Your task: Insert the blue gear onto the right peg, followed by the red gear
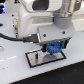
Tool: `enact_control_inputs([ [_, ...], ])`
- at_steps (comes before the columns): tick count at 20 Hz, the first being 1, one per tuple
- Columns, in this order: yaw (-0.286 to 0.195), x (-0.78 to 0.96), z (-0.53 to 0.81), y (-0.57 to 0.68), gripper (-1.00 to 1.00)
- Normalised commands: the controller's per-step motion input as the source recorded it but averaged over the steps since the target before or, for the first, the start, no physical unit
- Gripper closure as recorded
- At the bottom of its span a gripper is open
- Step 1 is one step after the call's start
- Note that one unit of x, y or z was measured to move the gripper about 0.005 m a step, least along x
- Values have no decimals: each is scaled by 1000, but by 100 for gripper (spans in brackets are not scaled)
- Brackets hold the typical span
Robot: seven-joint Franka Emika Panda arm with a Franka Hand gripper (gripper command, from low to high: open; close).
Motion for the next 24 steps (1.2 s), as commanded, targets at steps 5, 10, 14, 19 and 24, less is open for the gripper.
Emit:
enact_control_inputs([
  [5, 0, 131, 83, -110, 100],
  [10, 0, 149, -63, -55, 100],
  [14, 0, 154, -189, -22, 100],
  [19, 0, 157, -236, -4, 100],
  [24, 0, 119, -247, 7, 100],
])
